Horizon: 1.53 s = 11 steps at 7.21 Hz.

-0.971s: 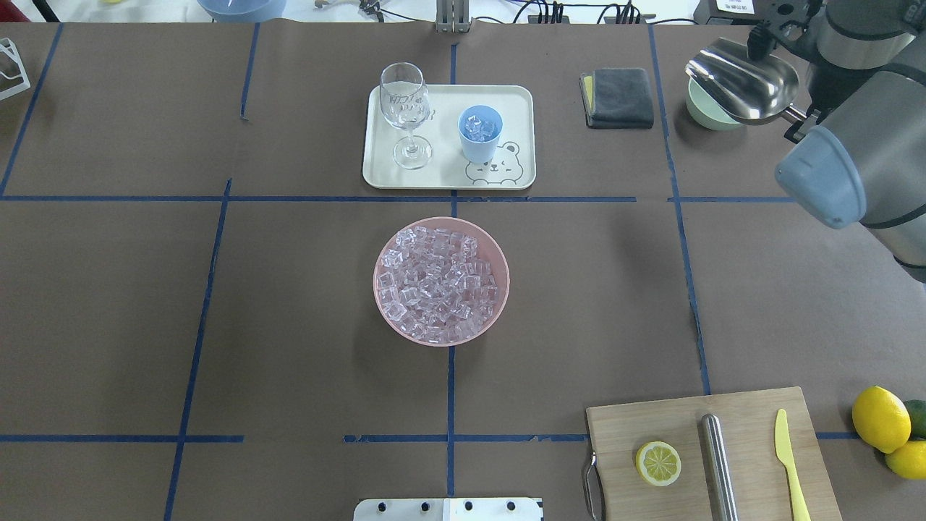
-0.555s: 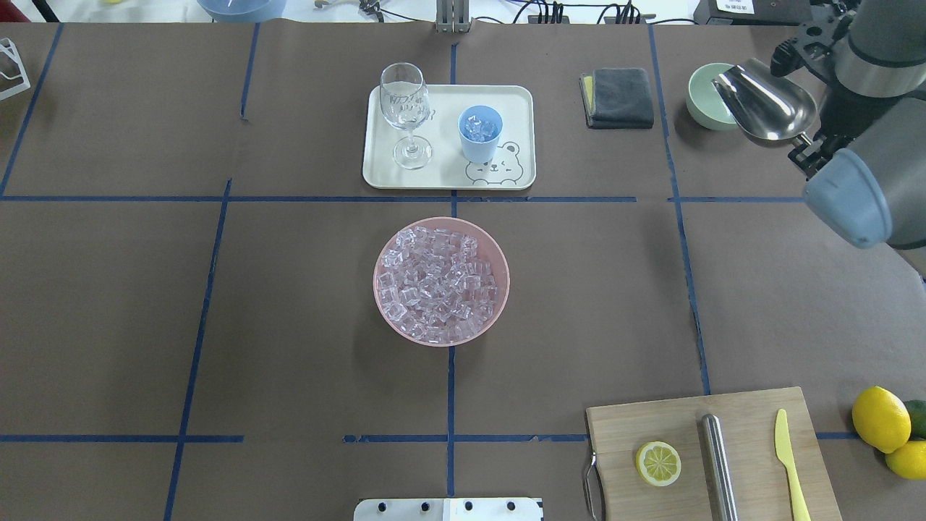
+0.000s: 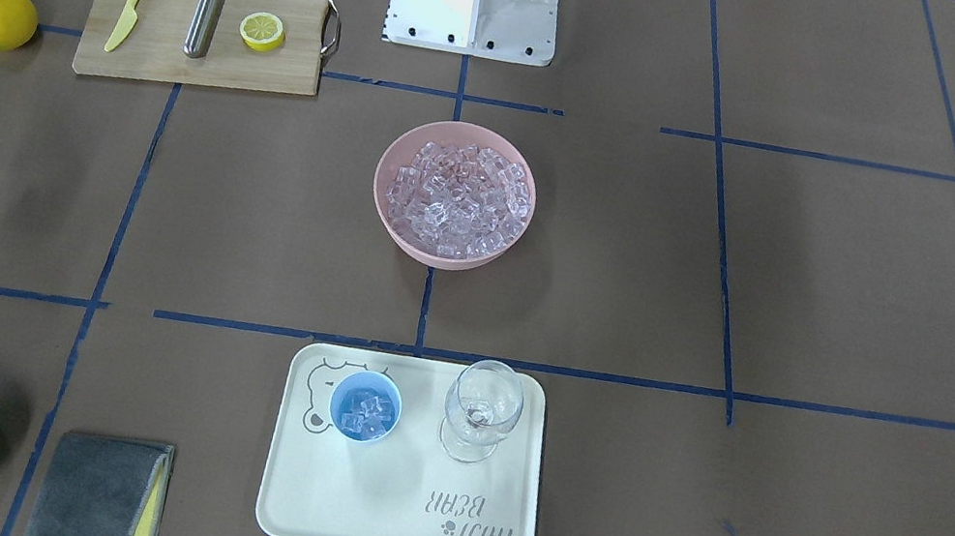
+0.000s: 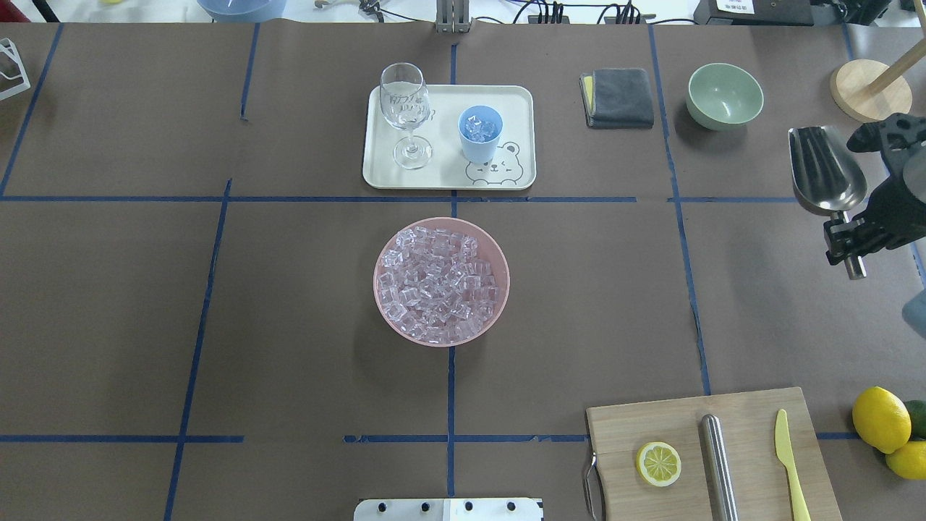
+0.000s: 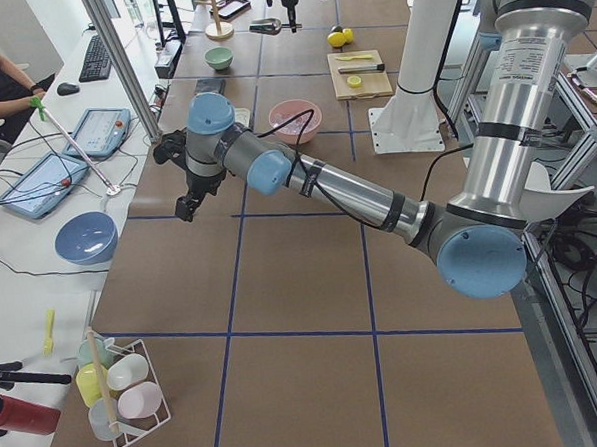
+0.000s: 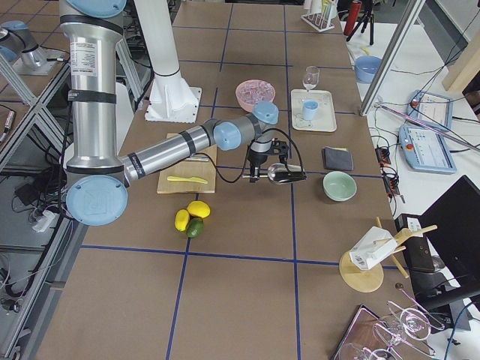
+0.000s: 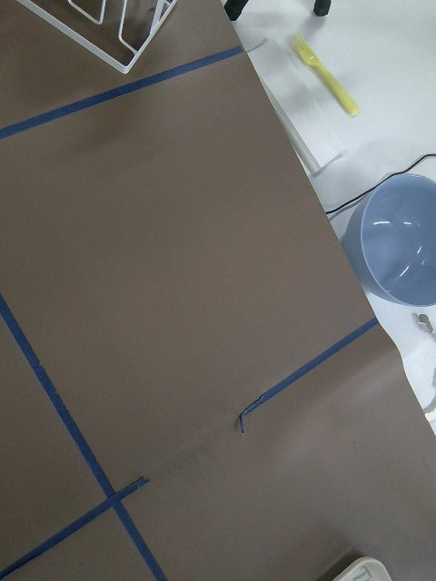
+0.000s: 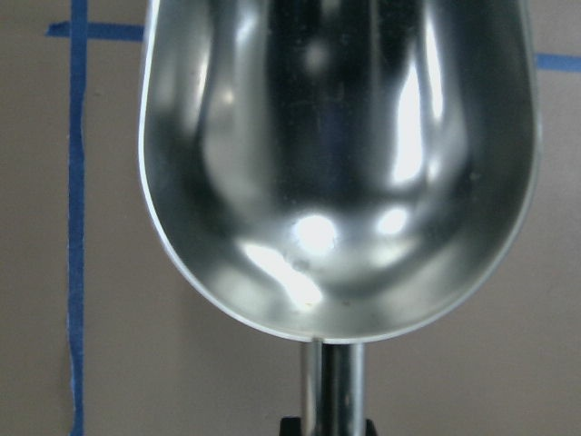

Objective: Put ice in cup with scoop
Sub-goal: 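Lower the scoop back onto the table with the right gripper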

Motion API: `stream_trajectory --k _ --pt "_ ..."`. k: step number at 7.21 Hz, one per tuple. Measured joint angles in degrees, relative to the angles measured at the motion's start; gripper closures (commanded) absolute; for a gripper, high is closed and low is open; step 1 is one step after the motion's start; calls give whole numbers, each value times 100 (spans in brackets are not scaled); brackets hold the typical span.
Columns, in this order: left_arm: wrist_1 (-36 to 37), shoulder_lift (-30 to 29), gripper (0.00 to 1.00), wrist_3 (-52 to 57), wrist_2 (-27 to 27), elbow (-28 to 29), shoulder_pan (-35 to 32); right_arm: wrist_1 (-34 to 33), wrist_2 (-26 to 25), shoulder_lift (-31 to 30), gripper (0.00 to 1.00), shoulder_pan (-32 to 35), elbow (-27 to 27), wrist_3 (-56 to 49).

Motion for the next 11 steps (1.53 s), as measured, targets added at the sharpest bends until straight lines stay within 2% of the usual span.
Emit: stream_trajectory --k 2,7,8,9,10,11 --pt "0 -13 0 0 6 4 0 268 5 -46 100 -543 -172 443" --pt "-5 -65 0 0 11 3 0 288 100 -8 100 -1066 -591 617" --pt "-7 -75 0 0 15 6 0 294 287 -7 84 -1086 -600 618" --pt "-8 -78 0 -2 17 10 0 305 453 -10 58 -1092 -606 600" --pt "-9 -80 0 -4 18 13 0 315 525 -12 1 -1093 -606 567" --pt "-9 -80 0 -4 18 15 3 322 541 -15 0 -1092 -599 566"
